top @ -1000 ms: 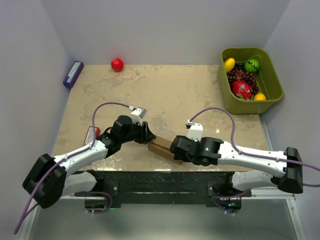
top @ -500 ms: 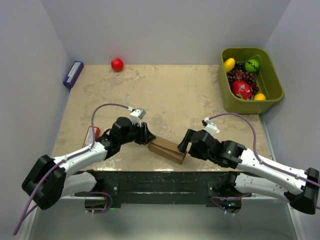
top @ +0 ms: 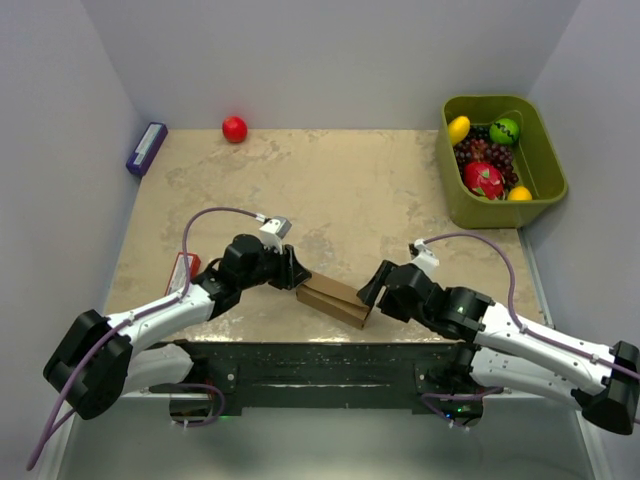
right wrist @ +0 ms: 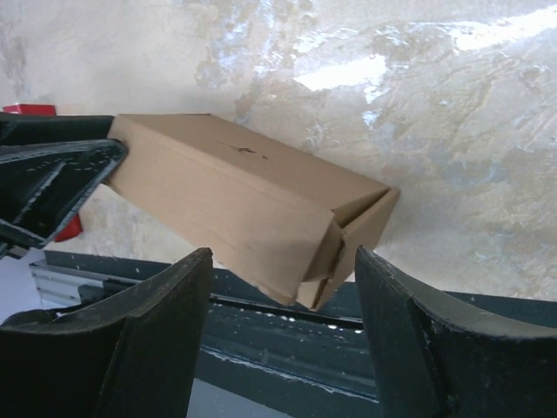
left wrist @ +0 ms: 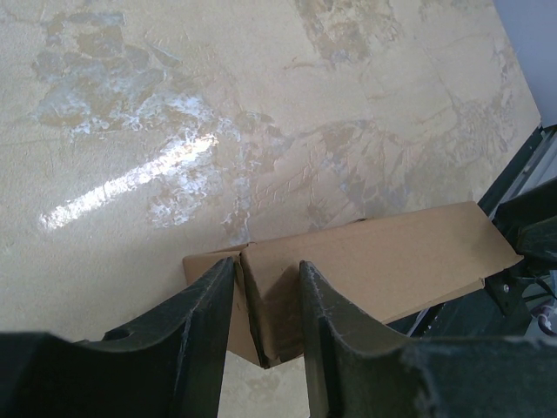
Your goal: Fold the paper box
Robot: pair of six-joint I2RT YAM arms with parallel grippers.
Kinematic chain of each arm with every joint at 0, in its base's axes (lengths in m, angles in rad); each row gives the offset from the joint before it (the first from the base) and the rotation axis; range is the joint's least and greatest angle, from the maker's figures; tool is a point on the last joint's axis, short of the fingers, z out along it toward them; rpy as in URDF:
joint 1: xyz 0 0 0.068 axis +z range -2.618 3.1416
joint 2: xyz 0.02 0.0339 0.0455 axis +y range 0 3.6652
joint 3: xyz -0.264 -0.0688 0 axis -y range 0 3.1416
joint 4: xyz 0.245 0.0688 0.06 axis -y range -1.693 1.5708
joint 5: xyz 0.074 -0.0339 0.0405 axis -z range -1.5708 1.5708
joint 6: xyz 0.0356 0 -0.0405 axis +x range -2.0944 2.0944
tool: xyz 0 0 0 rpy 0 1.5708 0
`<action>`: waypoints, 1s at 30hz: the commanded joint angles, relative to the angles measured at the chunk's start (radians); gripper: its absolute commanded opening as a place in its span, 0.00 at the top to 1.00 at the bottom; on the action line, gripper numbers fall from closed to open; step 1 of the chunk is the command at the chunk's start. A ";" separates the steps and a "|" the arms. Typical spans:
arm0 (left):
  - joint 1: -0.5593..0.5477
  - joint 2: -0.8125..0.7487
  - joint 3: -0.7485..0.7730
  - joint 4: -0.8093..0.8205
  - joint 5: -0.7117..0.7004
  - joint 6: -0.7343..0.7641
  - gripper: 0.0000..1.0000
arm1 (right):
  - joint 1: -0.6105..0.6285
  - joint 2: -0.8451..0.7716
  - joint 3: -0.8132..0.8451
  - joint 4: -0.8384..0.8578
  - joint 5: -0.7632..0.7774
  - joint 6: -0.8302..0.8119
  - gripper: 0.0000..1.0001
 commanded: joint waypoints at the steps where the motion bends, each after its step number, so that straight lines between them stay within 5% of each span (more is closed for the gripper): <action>1: 0.001 0.020 -0.031 -0.108 0.001 0.024 0.60 | -0.004 -0.025 -0.029 -0.013 0.013 0.060 0.31; 16: 0.001 0.023 -0.027 -0.100 0.000 0.027 0.60 | -0.004 -0.016 -0.072 0.005 -0.001 0.080 0.37; 30: 0.000 0.038 -0.027 -0.097 -0.002 0.028 0.60 | 0.001 0.004 -0.138 0.042 -0.060 0.101 0.62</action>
